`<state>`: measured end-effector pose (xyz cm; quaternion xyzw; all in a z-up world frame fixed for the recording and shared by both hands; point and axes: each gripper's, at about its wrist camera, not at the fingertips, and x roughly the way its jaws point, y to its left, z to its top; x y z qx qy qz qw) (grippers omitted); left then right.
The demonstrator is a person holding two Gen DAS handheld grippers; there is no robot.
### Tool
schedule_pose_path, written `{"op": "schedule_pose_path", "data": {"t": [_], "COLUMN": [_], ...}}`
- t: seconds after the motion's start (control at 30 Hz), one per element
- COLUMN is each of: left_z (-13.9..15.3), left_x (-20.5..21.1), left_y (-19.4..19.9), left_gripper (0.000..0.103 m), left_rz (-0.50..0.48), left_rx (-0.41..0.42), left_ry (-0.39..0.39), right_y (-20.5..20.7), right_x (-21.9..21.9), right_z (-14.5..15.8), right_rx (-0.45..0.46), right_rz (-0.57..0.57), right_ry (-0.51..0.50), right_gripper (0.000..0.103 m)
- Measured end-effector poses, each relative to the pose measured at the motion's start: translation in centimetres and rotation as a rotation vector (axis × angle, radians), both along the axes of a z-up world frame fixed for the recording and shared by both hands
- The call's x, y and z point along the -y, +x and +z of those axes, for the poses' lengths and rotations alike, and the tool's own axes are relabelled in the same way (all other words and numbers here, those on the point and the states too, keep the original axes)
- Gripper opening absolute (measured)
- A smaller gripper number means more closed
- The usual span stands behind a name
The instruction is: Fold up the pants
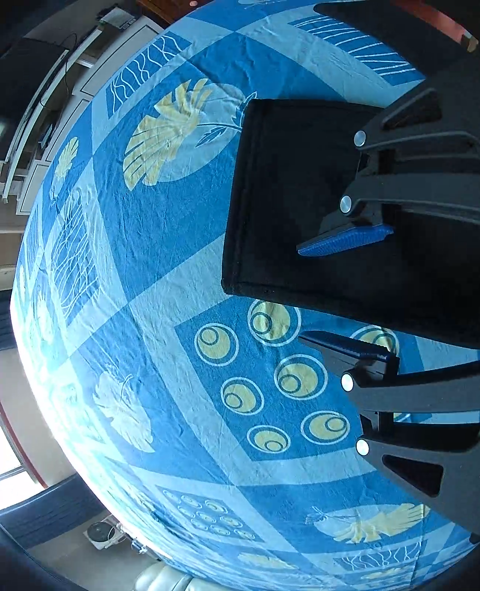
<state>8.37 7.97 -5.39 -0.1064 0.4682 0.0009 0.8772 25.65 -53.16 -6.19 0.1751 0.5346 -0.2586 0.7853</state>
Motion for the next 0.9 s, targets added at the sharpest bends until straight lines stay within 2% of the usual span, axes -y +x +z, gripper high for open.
{"op": "schedule_pose_path", "data": {"t": [0.07, 0.13, 0.17, 0.27, 0.37, 0.47, 0.53, 0.67, 0.77, 0.9], "left_z": [0.0, -0.1, -0.1, -0.1, 0.1, 0.1, 0.0, 0.0, -0.1, -0.2], "left_x": [0.1, 0.1, 0.1, 0.1, 0.1, 0.0, 0.1, 0.3, 0.5, 0.7], "left_y": [0.0, -0.1, -0.1, -0.1, -0.2, -0.2, -0.2, -0.4, -0.5, -0.6], "left_gripper": [0.101, 0.101, 0.101, 0.101, 0.101, 0.101, 0.101, 0.101, 0.101, 0.101], "left_rz": [-0.001, 0.0, 0.001, 0.002, 0.007, 0.011, 0.011, 0.014, 0.019, 0.023], "left_rx": [0.003, 0.007, 0.008, 0.01, 0.007, 0.006, 0.005, 0.006, 0.01, 0.013], "left_ry": [0.008, 0.012, 0.013, 0.016, 0.011, 0.008, 0.015, 0.033, 0.041, 0.054], "right_y": [0.1, -0.6, -1.2, -4.5, -9.5, -16.2, -21.6, -31.8, -36.7, -40.0], "right_x": [-0.3, 0.1, 0.5, 1.7, 3.7, 6.4, 8.6, 12.2, 13.9, 15.3], "right_z": [0.0, 0.5, 1.0, 3.8, 7.3, 9.9, 10.5, 8.6, 5.0, 0.2], "right_rx": [-0.03, -0.022, 0.004, 0.141, 0.3, 0.447, 0.529, 0.606, 0.55, 0.489], "right_rz": [0.023, 0.037, 0.04, 0.035, 0.024, -0.016, -0.073, -0.207, -0.287, -0.355], "right_ry": [-0.045, -0.046, -0.02, 0.044, 0.102, 0.162, 0.202, 0.265, 0.294, 0.374], "right_gripper": [0.046, 0.015, 0.01, 0.009, 0.009, 0.009, 0.009, 0.009, 0.009, 0.009]}}
